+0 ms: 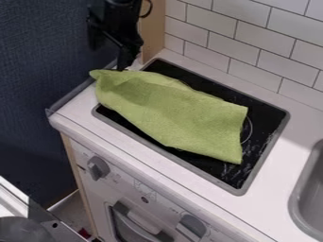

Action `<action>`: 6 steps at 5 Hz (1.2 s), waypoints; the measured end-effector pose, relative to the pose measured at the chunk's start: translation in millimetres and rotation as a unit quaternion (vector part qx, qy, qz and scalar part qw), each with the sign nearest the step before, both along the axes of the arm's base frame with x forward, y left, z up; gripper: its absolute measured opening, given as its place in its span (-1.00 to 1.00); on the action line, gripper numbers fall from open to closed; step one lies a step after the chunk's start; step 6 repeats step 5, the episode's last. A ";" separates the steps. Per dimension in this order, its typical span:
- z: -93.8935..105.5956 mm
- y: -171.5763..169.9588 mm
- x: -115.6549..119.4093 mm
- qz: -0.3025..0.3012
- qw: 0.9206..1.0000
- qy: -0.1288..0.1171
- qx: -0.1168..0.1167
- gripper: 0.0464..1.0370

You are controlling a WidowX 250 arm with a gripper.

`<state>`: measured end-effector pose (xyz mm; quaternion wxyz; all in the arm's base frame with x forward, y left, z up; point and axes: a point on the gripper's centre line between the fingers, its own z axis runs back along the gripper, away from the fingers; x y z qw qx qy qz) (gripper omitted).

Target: Moved the cloth from right To Left

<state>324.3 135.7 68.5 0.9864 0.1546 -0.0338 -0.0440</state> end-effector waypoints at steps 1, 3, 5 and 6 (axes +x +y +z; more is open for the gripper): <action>19.1 -24.7 4.3 -0.021 1.000 -0.012 0.000 0.92; 5.7 -85.4 -5.8 -0.018 0.992 0.015 -0.123 0.92; 10.9 -178.3 -8.3 -0.103 0.976 0.037 -0.190 0.92; 10.9 -178.3 -8.3 -0.103 0.976 0.037 -0.190 0.92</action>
